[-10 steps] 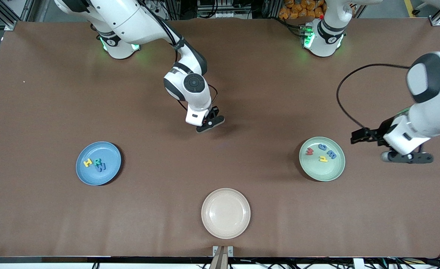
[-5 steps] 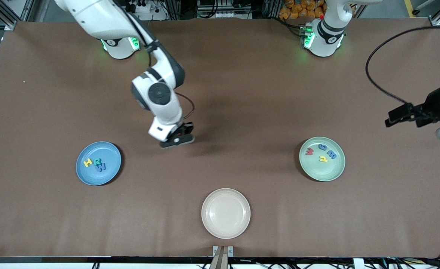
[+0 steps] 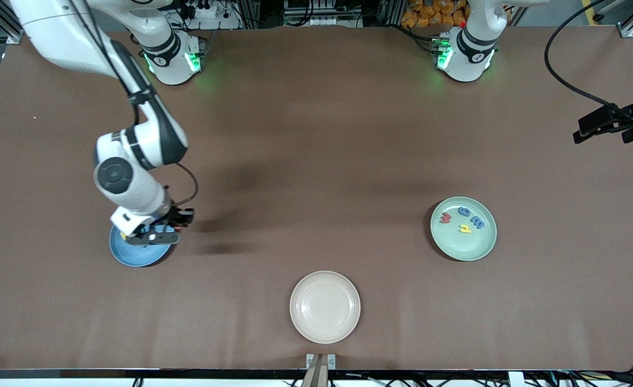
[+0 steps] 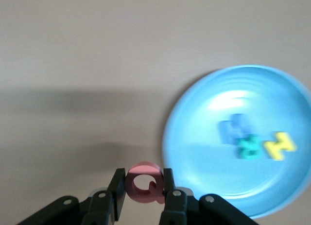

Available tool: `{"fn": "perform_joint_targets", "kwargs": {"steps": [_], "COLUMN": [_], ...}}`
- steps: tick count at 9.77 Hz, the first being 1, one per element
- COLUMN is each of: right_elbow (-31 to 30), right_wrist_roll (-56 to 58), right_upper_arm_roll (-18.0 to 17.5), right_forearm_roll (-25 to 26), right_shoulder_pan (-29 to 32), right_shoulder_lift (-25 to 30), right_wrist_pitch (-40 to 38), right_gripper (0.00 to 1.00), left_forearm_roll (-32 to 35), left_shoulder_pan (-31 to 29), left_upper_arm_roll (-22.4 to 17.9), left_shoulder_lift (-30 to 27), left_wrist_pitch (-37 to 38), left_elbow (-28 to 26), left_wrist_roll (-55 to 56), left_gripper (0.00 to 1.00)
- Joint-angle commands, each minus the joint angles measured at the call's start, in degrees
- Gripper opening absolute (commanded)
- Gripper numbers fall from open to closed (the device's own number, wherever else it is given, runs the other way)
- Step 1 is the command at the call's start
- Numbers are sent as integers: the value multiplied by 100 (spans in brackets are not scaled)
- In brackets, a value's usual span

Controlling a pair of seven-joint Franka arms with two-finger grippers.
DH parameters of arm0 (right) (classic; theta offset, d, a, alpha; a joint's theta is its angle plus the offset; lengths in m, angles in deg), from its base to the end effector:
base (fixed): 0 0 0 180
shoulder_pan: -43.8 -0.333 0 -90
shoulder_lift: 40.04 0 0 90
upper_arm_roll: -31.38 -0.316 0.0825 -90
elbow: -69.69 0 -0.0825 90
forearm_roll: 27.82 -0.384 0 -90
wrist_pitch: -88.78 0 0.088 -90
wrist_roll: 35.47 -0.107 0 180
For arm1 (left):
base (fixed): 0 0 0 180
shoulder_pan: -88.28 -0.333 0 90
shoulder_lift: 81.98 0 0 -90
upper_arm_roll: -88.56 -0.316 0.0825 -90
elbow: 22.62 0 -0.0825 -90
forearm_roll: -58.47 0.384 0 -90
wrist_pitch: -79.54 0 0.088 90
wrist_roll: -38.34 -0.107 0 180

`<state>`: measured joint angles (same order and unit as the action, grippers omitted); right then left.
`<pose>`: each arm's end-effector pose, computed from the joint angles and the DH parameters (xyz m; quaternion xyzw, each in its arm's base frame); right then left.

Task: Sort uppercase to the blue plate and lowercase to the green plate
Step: 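Carry the pink letter to the blue plate with the right gripper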

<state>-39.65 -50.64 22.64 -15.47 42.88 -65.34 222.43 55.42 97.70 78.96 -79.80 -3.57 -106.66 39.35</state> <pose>0.6200 0.0971 0.2668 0.9988 0.0197 0.0055 0.0448 0.5541 -0.0065 0.6421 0.9993 0.0079 -0.0270 0.0231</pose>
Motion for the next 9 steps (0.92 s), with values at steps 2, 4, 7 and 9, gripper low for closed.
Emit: {"fn": "perform_joint_targets", "kwargs": {"steps": [2, 4, 7, 9], "right_elbow": [-122, -114, -288, -438], "right_wrist_roll": [24, 24, 591, 1364], "right_upper_arm_roll": [382, 373, 373, 364], "right_forearm_roll": [250, 242, 137, -344], "right_shoulder_pan": [29, 205, 337, 504], "right_shoulder_lift": [-10, 130, 892, 1595], "right_wrist_pitch": [29, 38, -6, -119], "right_gripper": [35, 100, 100, 100], "left_forearm_roll": [-20, 59, 446, 437], "left_shoulder_pan": [-72, -72, -11, 7], "left_upper_arm_roll": [46, 20, 37, 28], "left_shoulder_lift": [-148, -139, -86, 19], "left_wrist_pitch": [208, 208, 199, 172], "left_elbow": [-69, -42, -16, 185], "left_wrist_roll": [92, 40, -365, -330], "left_gripper": [100, 100, 100, 100]}}
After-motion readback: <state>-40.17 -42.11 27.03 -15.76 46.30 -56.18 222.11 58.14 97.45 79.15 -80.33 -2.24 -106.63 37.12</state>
